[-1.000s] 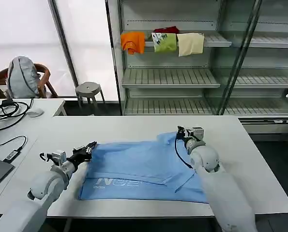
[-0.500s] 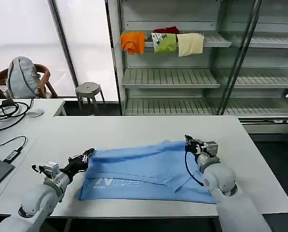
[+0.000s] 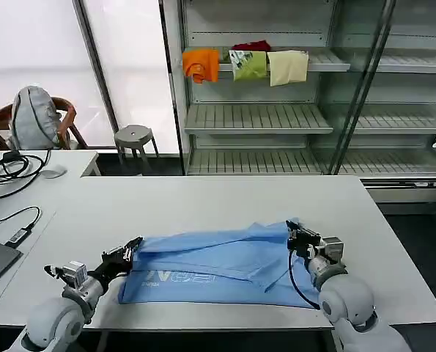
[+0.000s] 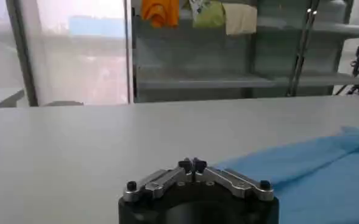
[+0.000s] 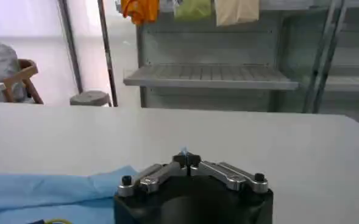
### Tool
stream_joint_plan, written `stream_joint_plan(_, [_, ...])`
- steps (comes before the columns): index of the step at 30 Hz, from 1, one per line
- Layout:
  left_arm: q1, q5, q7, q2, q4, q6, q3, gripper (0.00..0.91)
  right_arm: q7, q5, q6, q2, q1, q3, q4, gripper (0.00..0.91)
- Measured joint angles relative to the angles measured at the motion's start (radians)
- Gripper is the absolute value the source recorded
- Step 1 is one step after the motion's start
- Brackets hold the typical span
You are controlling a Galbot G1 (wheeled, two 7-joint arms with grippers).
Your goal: Fold and organize the clothes.
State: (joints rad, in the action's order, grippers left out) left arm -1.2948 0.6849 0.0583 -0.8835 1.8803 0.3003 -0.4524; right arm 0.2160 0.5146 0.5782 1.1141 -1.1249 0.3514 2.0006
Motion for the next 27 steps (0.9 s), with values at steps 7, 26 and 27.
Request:
stream_joint_plan(7, [-0.028, -0.007, 0.006, -0.003, 0.02, -0.001, -0.007, 0.01, -0.01, -0.005, 0.0, -0.009, -0.024, 0.011, 0.014, 0.0])
stream_joint_plan(26, [-0.021, -0.015, 0.015, -0.002, 0.008, -0.009, -0.013, 0.01, -0.001, 0.031, 0.002, -0.027, -0.078, 0.055, 0.084, 0.0])
stream_joint_plan(27, [-0.018, -0.015, 0.015, -0.002, 0.004, -0.009, -0.012, 0.01, -0.001, 0.033, 0.002, -0.029, -0.082, 0.059, 0.088, 0.0])
